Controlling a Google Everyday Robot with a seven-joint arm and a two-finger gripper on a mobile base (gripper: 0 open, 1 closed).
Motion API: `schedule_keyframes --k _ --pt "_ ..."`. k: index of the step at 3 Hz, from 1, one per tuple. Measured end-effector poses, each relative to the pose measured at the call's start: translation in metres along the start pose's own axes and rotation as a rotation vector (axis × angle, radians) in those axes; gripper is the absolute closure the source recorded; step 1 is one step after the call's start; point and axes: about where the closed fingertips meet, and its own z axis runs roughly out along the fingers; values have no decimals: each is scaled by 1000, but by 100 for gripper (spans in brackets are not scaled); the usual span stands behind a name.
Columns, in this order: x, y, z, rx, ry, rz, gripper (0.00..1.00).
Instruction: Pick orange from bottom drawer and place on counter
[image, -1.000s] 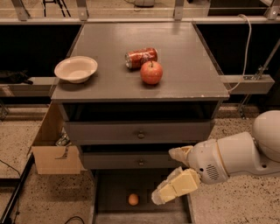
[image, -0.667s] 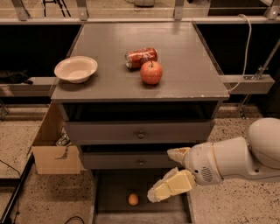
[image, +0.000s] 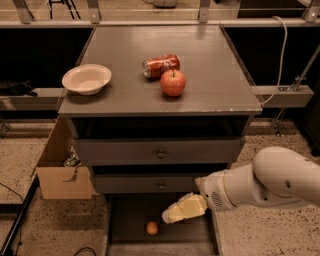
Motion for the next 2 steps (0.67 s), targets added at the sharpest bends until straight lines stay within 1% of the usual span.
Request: schedule_keyframes --k 1,2 --pt "12 -37 4 117 124 21 0" --pt "25 -57 2 167 181 63 0"
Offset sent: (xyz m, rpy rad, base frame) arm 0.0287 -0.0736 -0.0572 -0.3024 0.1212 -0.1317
